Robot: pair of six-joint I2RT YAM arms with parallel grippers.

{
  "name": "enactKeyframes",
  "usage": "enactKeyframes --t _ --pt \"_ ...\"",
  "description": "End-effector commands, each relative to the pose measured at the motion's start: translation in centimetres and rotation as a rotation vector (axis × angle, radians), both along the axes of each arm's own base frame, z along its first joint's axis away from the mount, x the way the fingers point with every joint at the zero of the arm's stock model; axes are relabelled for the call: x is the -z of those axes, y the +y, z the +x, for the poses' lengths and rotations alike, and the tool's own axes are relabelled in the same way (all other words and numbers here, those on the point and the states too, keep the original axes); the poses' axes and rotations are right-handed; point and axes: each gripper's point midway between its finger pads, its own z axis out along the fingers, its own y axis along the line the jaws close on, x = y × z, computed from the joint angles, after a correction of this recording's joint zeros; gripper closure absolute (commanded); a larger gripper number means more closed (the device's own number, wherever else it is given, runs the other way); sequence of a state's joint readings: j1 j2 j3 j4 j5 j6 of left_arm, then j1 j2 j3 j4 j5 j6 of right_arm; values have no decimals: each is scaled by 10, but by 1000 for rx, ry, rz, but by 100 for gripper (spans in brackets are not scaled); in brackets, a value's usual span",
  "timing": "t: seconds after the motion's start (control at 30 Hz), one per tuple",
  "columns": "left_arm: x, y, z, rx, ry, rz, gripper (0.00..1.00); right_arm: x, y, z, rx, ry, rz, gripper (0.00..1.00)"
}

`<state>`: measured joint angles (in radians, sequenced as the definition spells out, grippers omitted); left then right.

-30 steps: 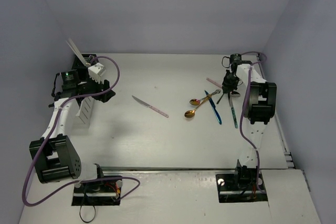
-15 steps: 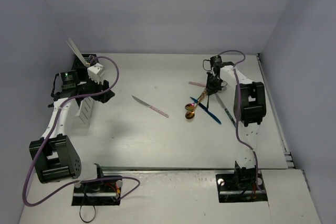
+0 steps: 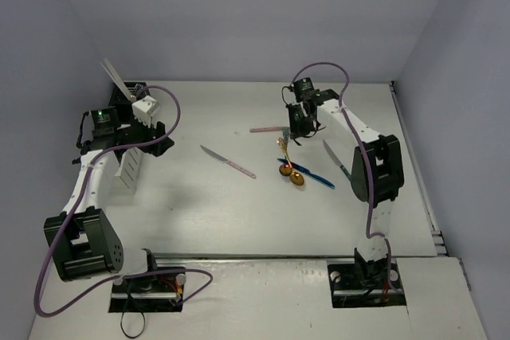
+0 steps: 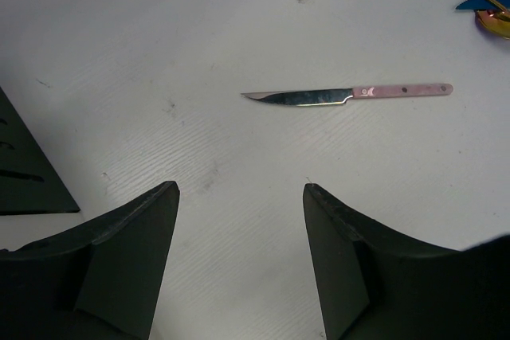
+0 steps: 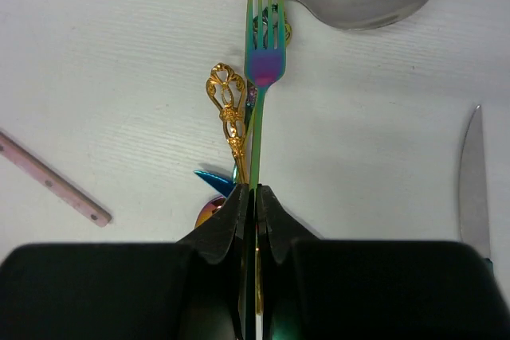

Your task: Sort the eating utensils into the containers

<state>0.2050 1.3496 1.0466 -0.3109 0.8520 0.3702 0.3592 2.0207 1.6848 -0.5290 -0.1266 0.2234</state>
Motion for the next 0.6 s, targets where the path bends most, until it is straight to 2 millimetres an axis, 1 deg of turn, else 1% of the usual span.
enactKeyframes --t 0.0,0.13,0.23,0.33,0.37,0.5,0.53,0.57 --pt "-32 0 2 12 -99 11 39 -46 9 -3 -74 -93 34 100" --pt "-35 -3 0 26 -101 2 39 -50 18 -14 -129 -82 67 100" --pt "-38 -9 -3 51 -98 -33 39 -58 27 -25 -180 -82 103 100" --pt "-45 -21 -8 88 -92 -108 39 -65 33 -30 -210 -94 118 100" --pt "-51 -23 -6 94 -107 -132 39 -67 34 -30 -216 -100 122 100" --pt "-71 -41 -3 36 -37 -392 39 -83 43 -28 -243 -139 159 100" --pt "-74 -45 -3 23 -16 -456 39 -88 47 -26 -252 -152 173 100" --pt "-70 -50 -4 12 23 -498 39 -96 52 -24 -264 -172 195 100"
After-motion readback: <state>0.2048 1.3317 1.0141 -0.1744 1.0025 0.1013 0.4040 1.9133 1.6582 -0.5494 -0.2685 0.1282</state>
